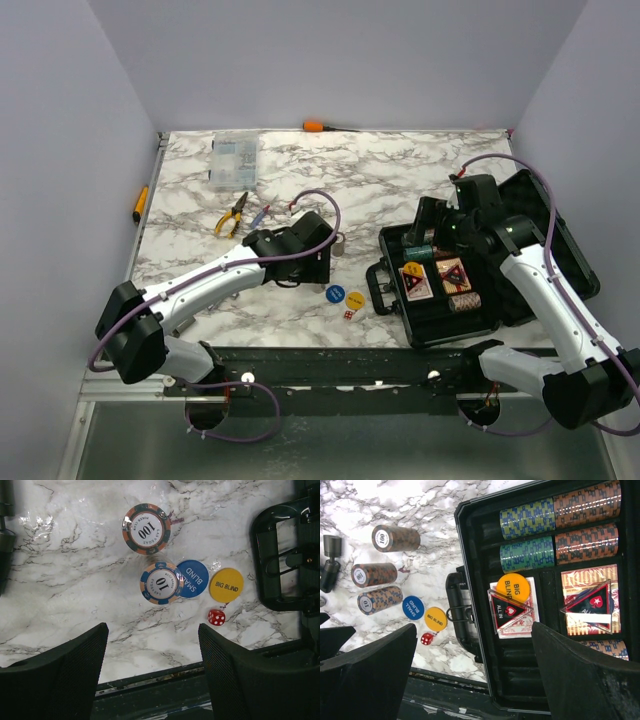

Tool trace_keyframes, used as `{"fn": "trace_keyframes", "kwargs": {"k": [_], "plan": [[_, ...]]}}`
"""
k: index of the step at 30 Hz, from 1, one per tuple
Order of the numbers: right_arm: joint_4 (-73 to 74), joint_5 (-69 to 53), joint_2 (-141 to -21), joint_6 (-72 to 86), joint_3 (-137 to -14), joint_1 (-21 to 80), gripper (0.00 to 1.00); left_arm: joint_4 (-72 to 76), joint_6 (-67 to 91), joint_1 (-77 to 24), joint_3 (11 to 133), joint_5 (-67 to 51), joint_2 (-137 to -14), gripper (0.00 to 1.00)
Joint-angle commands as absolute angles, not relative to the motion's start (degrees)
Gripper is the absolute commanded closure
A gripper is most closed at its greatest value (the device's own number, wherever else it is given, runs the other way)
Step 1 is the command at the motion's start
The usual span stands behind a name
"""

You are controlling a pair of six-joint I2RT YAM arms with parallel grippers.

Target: Pack up texas hold em set

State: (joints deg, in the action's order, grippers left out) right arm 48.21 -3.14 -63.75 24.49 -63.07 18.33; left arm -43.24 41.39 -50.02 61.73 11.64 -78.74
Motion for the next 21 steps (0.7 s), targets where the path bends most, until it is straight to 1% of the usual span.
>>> {"fn": "trace_keyframes", "kwargs": {"k": [1,5,11,21], "plan": [[50.97,-0.34,-63.72,25.39,-63.25,18.53,0.00,-44.74,43.61,-51.05,63.12,12.74,-79.83,0.27],[51.90,2.04,-63.01,25.49,-63.13,18.49,0.00,-44.65,44.81,-51.41,62.16,12.70,-79.98,0.28],[52.60,2.26,-61.67,26.02,-61.39,18.54,0.00,-43.78,45.35,-52.16,61.44,12.58,-80.17,0.28],[52.86,2.50,-61.92,25.86,-61.78,18.51,0.00,-42.93,44.23,-53.06,63.95,13.08,-83.94,0.28]]}}
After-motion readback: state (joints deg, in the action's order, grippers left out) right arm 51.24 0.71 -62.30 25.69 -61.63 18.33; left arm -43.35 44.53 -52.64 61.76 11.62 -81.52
